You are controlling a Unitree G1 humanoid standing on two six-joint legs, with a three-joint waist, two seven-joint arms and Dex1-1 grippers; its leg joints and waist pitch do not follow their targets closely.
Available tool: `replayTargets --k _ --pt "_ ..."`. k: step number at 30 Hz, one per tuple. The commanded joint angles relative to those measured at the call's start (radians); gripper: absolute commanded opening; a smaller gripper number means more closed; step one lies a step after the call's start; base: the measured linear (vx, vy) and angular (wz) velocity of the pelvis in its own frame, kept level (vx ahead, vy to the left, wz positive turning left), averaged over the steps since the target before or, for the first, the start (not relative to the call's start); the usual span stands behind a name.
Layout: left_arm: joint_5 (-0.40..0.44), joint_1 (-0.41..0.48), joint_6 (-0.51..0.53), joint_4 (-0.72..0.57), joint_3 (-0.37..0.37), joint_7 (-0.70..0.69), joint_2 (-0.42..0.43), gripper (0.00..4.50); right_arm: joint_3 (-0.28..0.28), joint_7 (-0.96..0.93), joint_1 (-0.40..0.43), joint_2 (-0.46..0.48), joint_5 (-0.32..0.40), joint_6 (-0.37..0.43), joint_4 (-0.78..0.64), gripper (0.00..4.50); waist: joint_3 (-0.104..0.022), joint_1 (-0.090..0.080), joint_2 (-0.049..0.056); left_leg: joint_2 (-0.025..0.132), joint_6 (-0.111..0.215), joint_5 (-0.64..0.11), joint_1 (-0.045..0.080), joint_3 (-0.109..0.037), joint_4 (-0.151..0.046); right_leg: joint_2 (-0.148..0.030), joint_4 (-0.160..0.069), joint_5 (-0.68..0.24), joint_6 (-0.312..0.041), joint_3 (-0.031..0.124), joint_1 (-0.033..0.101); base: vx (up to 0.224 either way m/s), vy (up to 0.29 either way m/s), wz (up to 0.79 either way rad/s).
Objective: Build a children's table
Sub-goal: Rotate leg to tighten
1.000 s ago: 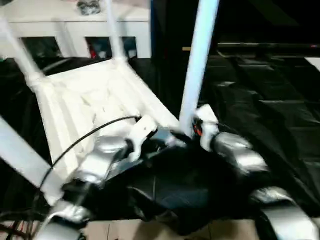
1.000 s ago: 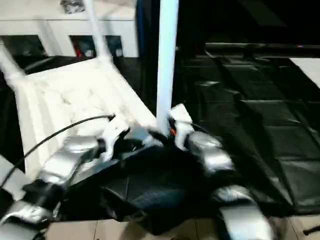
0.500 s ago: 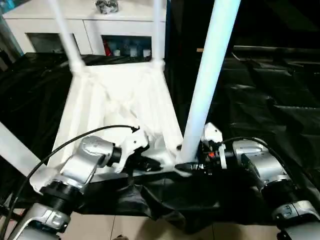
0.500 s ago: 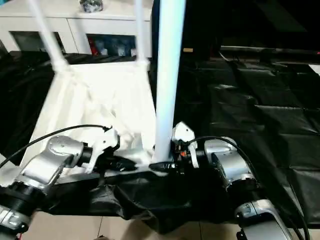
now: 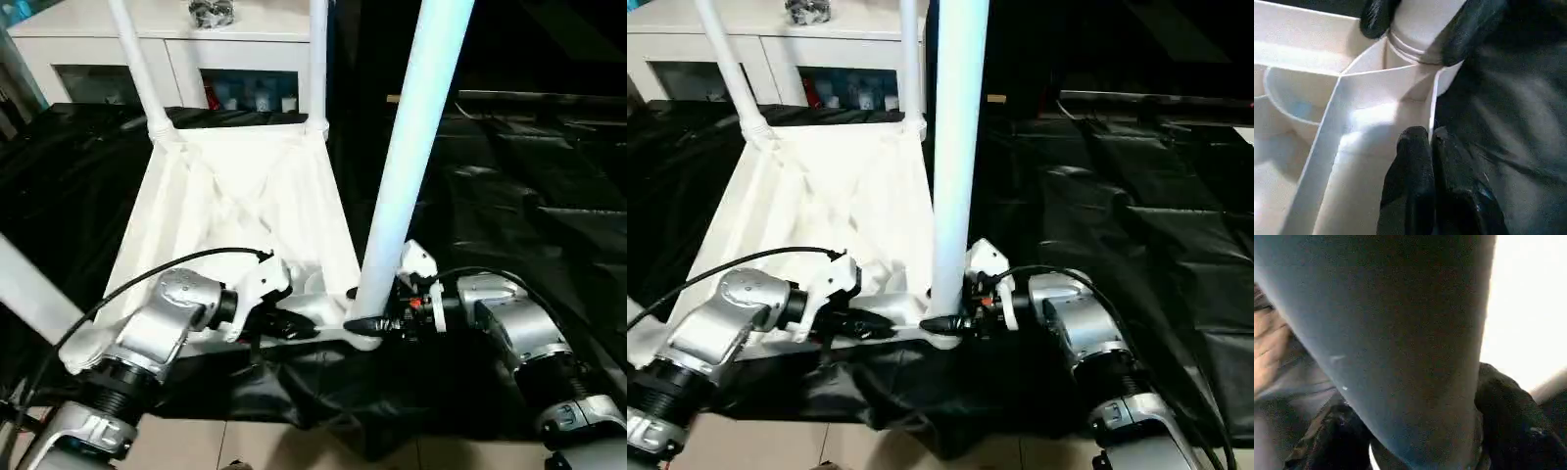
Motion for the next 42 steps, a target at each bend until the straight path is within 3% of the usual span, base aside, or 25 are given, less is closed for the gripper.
replayTargets --k 1,2,3,4,6,9,14,15,17,18,23,26,29,33,36,39,42 --pt "-0.006 -0.053 0.01 0.003 -0.006 0.128 -0.087 0.0 0.056 -0.168 -0.026 0.11 -0.045 0.001 0.071 2.59 -0.044 -0.015 -0.006 0.008 -0.003 -0.318 0.007 -0.004 -0.072 -0.053 -0.101 -0.467 -0.16 0.031 0.039 -0.057 -0.005 -0.11" --pt "0.002 -0.059 0.025 0.01 0.001 0.17 -0.105 0.0 0.027 -0.267 -0.052 0.143 -0.049 -0.003 0.125 2.59 -0.045 -0.019 -0.013 0.007 -0.005 -0.322 0.006 -0.007 -0.073 -0.054 -0.104 -0.504 -0.139 0.027 0.043 -0.057 -0.005 -0.11" --pt "0.008 -0.064 0.04 0.014 0.01 0.21 -0.124 0.0 0.001 -0.339 -0.072 0.173 -0.041 -0.004 0.165 2.59 -0.045 -0.028 -0.009 0.006 -0.006 -0.318 -0.002 -0.011 -0.074 -0.057 -0.105 -0.536 -0.117 0.027 0.044 0.0 0.0 0.0" --pt "0.01 -0.067 0.05 0.014 0.015 0.233 -0.136 0.0 -0.01 -0.374 -0.081 0.189 -0.038 -0.003 0.182 2.58 -0.046 -0.034 -0.008 0.005 -0.005 -0.326 0.0 -0.012 -0.073 -0.056 -0.111 -0.551 -0.104 0.025 0.041 0.0 0.0 0.0" --pt "0.015 -0.072 0.067 0.014 0.03 0.287 -0.168 0.0 -0.027 -0.445 -0.097 0.222 -0.038 -0.007 0.215 2.58 -0.05 -0.044 -0.013 0.006 0.007 -0.316 0.0 -0.01 -0.07 -0.054 -0.109 -0.501 -0.118 0.029 0.039 0.0 0.0 0.0" --pt "0.031 -0.07 0.085 -0.001 0.033 0.35 -0.214 0.0 -0.038 -0.558 -0.124 0.27 -0.066 -0.035 0.272 2.57 -0.055 -0.051 -0.01 0.01 0.025 -0.279 -0.005 -0.007 -0.069 -0.051 -0.095 -0.38 -0.169 0.03 0.041 0.0 0.0 0.0" --pt "0.036 -0.063 0.082 -0.011 0.018 0.356 -0.227 0.0 -0.039 -0.599 -0.142 0.29 -0.09 -0.091 0.32 2.57 -0.06 -0.052 -0.012 0.008 0.061 -0.212 -0.007 0.001 -0.063 -0.05 -0.086 -0.247 -0.211 0.033 0.048 0.0 0.0 0.0" --pt "0.035 -0.062 0.082 -0.013 0.014 0.355 -0.227 0.0 -0.042 -0.59 -0.145 0.29 -0.089 -0.1 0.329 3.13 -0.06 -0.052 -0.011 0.008 0.065 -0.203 -0.008 0.002 -0.062 -0.05 -0.084 -0.235 -0.214 0.033 0.049 0.0 0.0 0.0" --pt "0.033 -0.059 0.076 -0.014 0.008 0.347 -0.222 0.0 -0.05 -0.543 -0.151 0.283 -0.072 -0.104 0.333 3.13 -0.061 -0.053 -0.008 0.008 0.075 -0.188 -0.008 0.002 -0.061 -0.049 -0.081 -0.203 -0.227 0.032 0.051 0.0 0.0 0.0" --pt "0.032 -0.058 0.072 -0.013 0.008 0.343 -0.218 0.0 -0.04 -0.522 -0.151 0.272 -0.078 -0.124 0.327 3.33 -0.059 -0.053 -0.009 0.009 0.077 -0.196 -0.008 0.003 -0.062 -0.049 -0.082 -0.21 -0.232 0.031 0.051 0.0 0.0 0.0" --pt "0.022 -0.053 0.049 -0.018 -0.01 0.261 -0.178 0.0 -0.003 -0.364 -0.124 0.223 -0.069 -0.177 0.27 3.33 -0.058 -0.053 -0.006 0.011 0.073 -0.22 -0.005 0.002 -0.063 -0.048 -0.084 -0.234 -0.231 0.032 0.051 0.0 0.0 0.0" --pt "0.016 -0.051 0.039 -0.018 -0.019 0.214 -0.152 0.0 0.023 -0.247 -0.094 0.186 -0.051 -0.187 0.211 3.33 -0.061 -0.046 -0.004 0.013 0.093 -0.195 -0.005 0.003 -0.061 -0.048 -0.077 -0.164 -0.248 0.034 0.054 0.0 0.0 0.0" --pt "0.004 -0.047 0.019 -0.02 -0.038 0.121 -0.105 0.0 0.062 -0.054 -0.045 0.117 -0.014 -0.151 0.113 3.33 -0.06 -0.036 -0.008 0.012 0.11 -0.192 -0.003 0.004 -0.06 -0.045 -0.079 -0.156 -0.254 0.032 0.057 0.0 0.0 0.0" --pt "-0.017 -0.038 -0.009 -0.036 -0.061 -0.011 -0.043 0.0 0.11 0.149 0.008 0.028 0.028 -0.069 -0.016 3.33 -0.054 -0.018 0.0 0.02 0.099 -0.227 0.005 0.006 -0.065 -0.045 -0.084 -0.219 -0.243 0.034 0.048 0.0 0.0 0.0" --pt "-0.027 -0.035 -0.021 -0.045 -0.076 -0.083 -0.009 0.0 0.124 0.216 0.025 -0.008 0.039 -0.03 -0.065 3.33 -0.055 0.0 -0.002 0.023 0.08 -0.245 0.015 0.009 -0.065 -0.044 -0.083 -0.224 -0.248 0.038 0.04 0.0 0.0 0.0" --pt "-0.051 -0.027 -0.004 -0.073 -0.092 -0.152 0.022 0.0 0.135 0.25 0.035 -0.029 0.044 -0.005 -0.09 3.33 -0.054 0.005 0.001 0.023 0.066 -0.249 0.008 0.005 -0.07 -0.046 -0.079 -0.229 -0.238 0.038 0.045 0.0 0.0 0.0" --pt "-0.051 -0.027 -0.01 -0.074 -0.094 -0.159 0.029 0.0 0.141 0.268 0.047 -0.04 0.05 0.023 -0.118 3.01 -0.055 0.006 0.001 0.021 0.059 -0.246 0.008 0.005 -0.069 -0.046 -0.078 -0.214 -0.241 0.038 0.046 0.0 0.0 0.0"
